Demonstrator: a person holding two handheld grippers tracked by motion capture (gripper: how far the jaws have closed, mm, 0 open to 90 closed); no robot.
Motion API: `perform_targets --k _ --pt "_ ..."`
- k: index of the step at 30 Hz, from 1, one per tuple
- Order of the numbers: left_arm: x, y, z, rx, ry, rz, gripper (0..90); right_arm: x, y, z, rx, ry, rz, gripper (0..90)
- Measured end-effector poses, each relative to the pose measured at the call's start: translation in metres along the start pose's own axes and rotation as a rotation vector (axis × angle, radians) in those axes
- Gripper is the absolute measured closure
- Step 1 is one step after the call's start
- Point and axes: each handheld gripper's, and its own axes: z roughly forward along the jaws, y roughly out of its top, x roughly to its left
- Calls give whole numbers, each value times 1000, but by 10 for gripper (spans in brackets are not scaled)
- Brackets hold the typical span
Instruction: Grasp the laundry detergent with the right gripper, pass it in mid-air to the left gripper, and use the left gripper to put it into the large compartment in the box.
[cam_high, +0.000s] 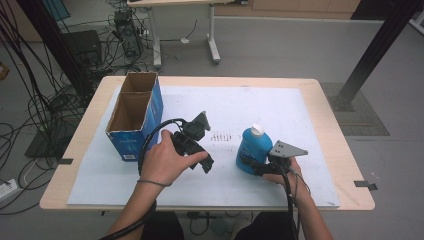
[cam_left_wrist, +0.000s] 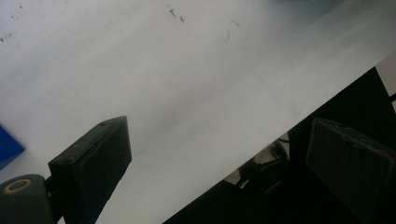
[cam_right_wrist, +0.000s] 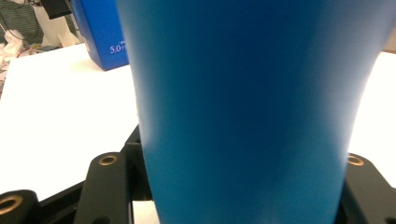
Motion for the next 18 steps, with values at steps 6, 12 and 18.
perform_targets --k 6,12,18 --pt "0 1 0 -2 4 0 70 0 1 0 5 0 -1 410" --pt "2 0 0 -3 -1 -2 69 1 0 0 2 -1 -2 411" --pt "3 -1 1 -4 -4 0 70 1 0 0 -2 -3 -5 411"
